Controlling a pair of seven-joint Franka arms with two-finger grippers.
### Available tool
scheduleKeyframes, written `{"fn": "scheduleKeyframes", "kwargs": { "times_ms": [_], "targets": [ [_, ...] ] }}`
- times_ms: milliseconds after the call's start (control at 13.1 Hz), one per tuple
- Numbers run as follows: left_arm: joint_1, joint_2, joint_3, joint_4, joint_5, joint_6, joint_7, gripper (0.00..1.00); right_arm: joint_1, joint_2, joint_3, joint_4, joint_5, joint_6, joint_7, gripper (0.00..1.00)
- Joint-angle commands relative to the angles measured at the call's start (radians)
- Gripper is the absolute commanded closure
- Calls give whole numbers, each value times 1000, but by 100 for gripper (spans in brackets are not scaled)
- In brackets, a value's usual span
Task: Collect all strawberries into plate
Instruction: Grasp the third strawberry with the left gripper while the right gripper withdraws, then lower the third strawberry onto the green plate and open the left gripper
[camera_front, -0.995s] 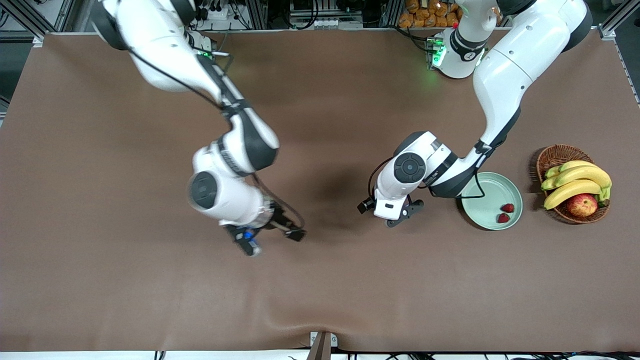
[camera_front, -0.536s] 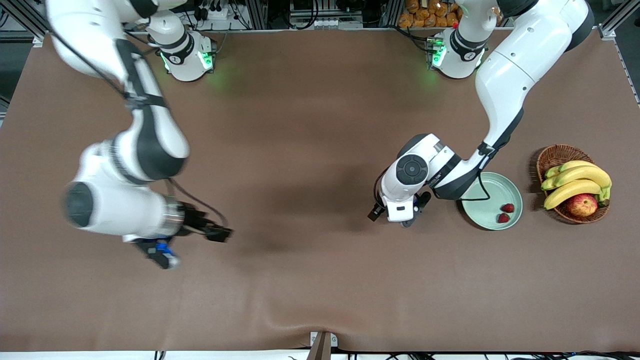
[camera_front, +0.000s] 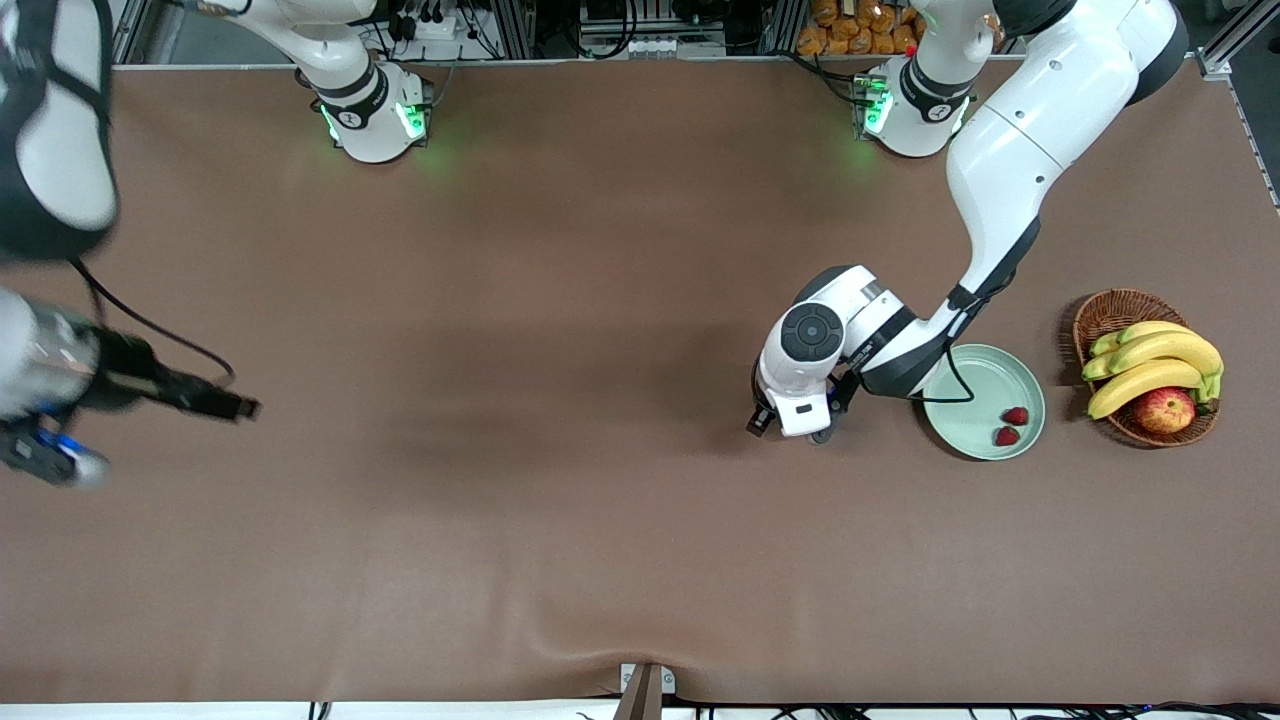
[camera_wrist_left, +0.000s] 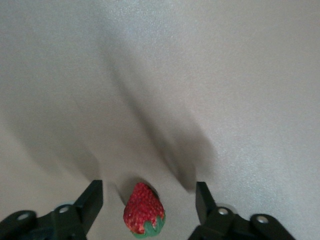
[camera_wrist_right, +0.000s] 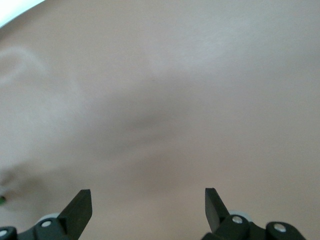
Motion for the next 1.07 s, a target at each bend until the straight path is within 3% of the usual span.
{"fn": "scheduleKeyframes", "kwargs": {
  "times_ms": [0, 153, 306, 612, 842, 995],
  "targets": [
    [-4, -3, -3, -6, 24, -5, -56, 52, -17, -144, 17, -66, -46, -63, -58, 0],
    [-13, -4, -4, -6, 20, -7, -62, 70, -18, -247, 16, -159, -52, -56, -59, 0],
    [-13, -6, -4, -1, 18, -7, -62, 100, -26, -331, 17, -252, -74, -39, -61, 0],
    [7, -52, -6, 8, 27, -8, -30, 100, -26, -520, 19, -546, -89, 139, -100, 0],
    [88, -119, -24, 8, 12, -22, 140, 100, -55, -438, 17, -423, -94, 144, -224, 0],
    [195, -121, -66, -3, 12, -28, 279, 100, -87, -388, 16, -343, -95, 113, -231, 0]
  ]
}}
